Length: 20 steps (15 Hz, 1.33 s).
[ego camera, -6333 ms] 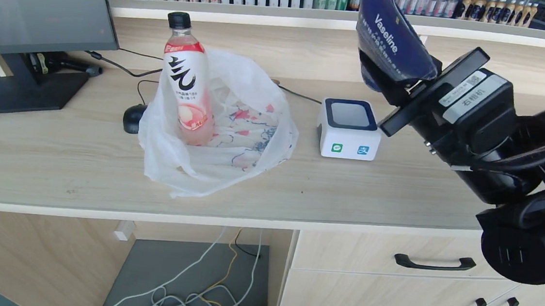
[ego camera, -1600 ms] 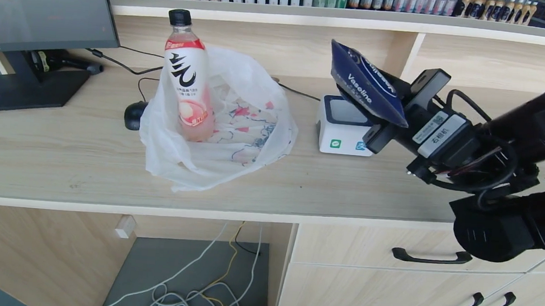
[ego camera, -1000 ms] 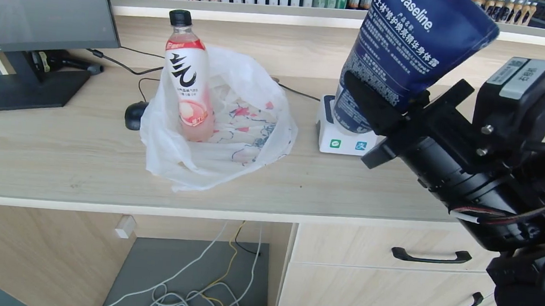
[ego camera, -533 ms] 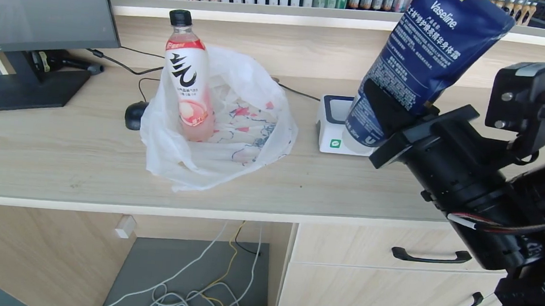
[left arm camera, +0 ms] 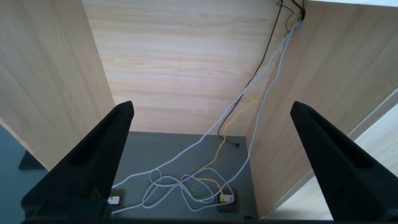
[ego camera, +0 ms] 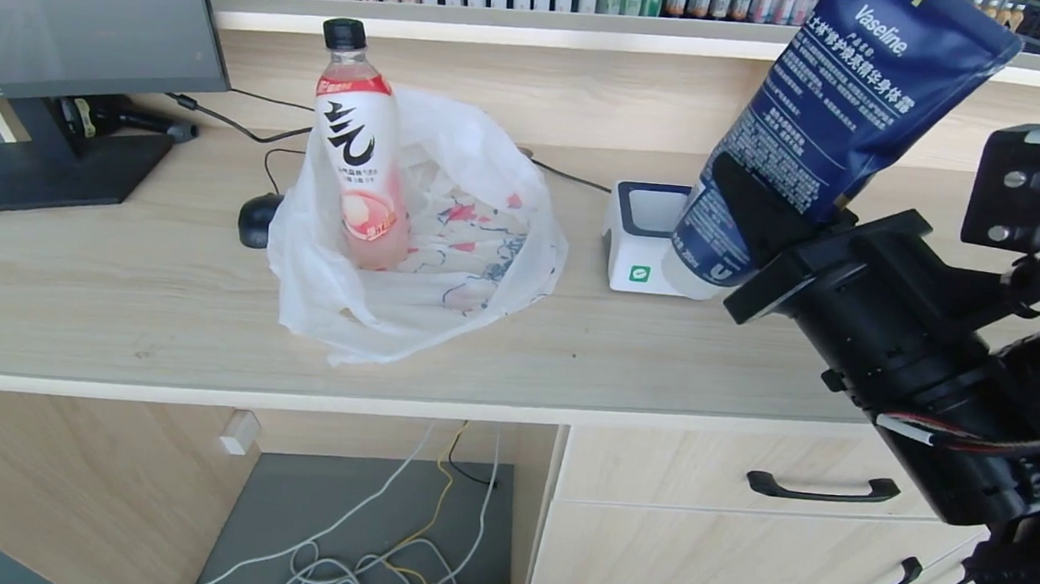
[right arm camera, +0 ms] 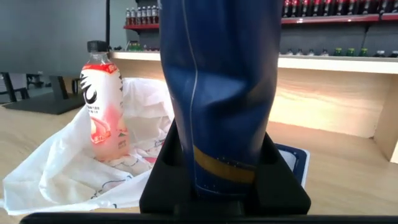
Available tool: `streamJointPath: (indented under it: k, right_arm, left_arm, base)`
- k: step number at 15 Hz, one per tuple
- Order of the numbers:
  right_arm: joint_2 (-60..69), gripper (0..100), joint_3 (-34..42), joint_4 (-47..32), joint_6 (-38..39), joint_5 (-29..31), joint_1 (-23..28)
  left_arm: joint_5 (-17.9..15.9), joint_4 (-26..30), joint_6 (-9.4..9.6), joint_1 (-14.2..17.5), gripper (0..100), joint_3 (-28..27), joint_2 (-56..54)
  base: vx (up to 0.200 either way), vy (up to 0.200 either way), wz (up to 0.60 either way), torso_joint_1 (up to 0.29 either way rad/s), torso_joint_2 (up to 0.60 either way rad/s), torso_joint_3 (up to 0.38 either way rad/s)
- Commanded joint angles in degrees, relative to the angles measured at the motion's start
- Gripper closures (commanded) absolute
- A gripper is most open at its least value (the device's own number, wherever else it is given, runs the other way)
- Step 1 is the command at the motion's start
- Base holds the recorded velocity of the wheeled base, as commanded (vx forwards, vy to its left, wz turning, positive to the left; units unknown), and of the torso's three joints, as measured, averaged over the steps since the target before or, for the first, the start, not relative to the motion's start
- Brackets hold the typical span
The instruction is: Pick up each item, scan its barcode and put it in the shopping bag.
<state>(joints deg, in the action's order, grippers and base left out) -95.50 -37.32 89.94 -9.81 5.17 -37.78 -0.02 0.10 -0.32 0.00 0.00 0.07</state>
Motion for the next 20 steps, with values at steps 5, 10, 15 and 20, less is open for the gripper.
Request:
streamJointPath:
  k: [5, 10, 15, 20]
  right_arm:
    - [-0.21, 100, 0.58, 0.06, 0.5, 0.02, 2.53]
    - [3.92, 100, 1.02, 0.06, 0.58, 0.02, 2.53]
    - [5.94, 100, 4.09, 0.06, 0.58, 0.02, 2.45]
    - [5.06, 100, 4.44, 0.06, 0.58, 0.02, 2.01]
  left_arm:
    - [0.02, -0.01, -0.3, 0.0, 0, 0.0, 0.01]
    - [0.02, -0.01, -0.3, 0.0, 0, 0.0, 0.01]
    - [0.02, -0.01, -0.3, 0.0, 0, 0.0, 0.01]
    - [0.02, -0.01, 0.05, 0.0, 0, 0.0, 0.01]
  base:
    - [0.0, 0.12, 0.0, -0.001, 0.0, 0.0]
    - [0.0, 0.2, 0.0, 0.004, 0.0, 0.006]
    - [0.0, 0.2, 0.0, 0.003, 0.0, 0.0]
    - [0.0, 0.04, 0.0, 0.0, 0.0, 0.0]
